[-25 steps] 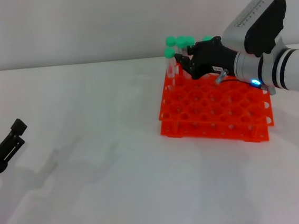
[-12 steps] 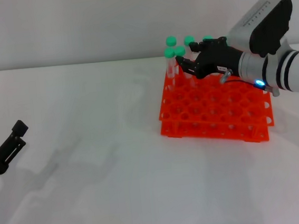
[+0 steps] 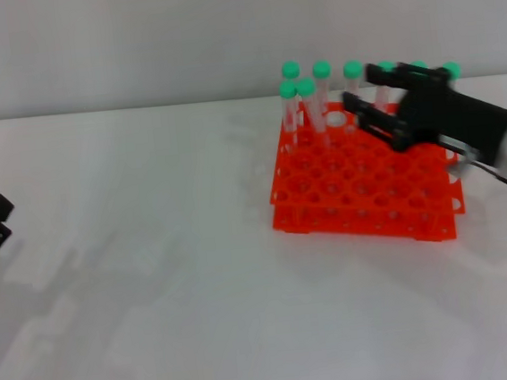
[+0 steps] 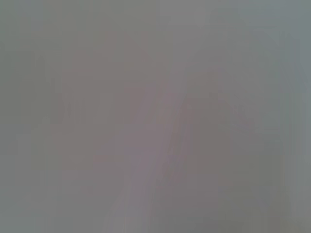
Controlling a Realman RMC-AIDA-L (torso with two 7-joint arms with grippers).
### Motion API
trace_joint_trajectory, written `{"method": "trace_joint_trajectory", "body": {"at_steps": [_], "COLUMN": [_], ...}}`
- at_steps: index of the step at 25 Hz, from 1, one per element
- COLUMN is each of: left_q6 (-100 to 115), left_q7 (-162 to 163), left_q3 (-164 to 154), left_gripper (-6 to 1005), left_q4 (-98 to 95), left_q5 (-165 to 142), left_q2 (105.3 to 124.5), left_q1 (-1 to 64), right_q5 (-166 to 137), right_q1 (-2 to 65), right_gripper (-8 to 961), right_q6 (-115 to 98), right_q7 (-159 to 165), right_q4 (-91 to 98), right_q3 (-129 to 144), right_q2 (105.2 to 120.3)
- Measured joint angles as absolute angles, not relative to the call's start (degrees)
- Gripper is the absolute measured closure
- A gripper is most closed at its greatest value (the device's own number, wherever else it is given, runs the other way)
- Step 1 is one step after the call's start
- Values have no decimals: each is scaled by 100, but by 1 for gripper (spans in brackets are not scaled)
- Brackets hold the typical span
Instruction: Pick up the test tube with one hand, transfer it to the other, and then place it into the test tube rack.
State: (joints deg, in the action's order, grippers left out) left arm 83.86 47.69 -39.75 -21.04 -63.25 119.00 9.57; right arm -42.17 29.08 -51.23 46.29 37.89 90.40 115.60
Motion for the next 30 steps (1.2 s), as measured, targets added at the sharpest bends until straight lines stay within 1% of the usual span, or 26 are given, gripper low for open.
{"method": "trace_joint_trajectory", "body": {"at_steps": [3,7,9,10,13,17,22,27,30], "left_q6": [8363,8359,8359,8358,8358,8366,8423,8427,8437], "left_q7": [4636,4309,4221,4198,4138,3867,3429,3219,3106], "left_q3": [-3938,-3911,-3911,-3911,-3911,-3911,-3910,-3911,-3911], "left_gripper": [118,118,118,118,118,119,118,118,118], "left_q4": [-2081,-1967,-1873,-1845,-1801,-1595,-1232,-1026,-875], "left_q5": [-6165,-5538,-5273,-5202,-5073,-4699,-4174,-4109,-4079], "left_q2": [11903,11926,11920,11920,11924,11922,11934,11929,11944], "left_q1": [986,1036,1070,1084,1156,1240,1391,1540,1595], "right_q5": [-4076,-3294,-3148,-2669,-2140,-1589,-1435,-1361,-1354], "right_q1": [2340,1839,1784,1743,1759,1723,1713,1775,1775], "right_gripper": [476,472,470,469,467,463,284,92,93], "right_q6": [-6170,-7276,-7515,-8453,-9386,-10136,-10235,-9826,-9710], "right_q7": [3962,3182,2979,2310,1742,1257,1194,1200,1170], "right_q4": [3719,3163,2952,2085,1214,471,219,-23,-2], "right_q3": [8591,8247,8139,7763,7453,7074,6819,6614,6608], "right_q2": [11572,11531,11529,11528,11529,11531,11531,11539,11539]}}
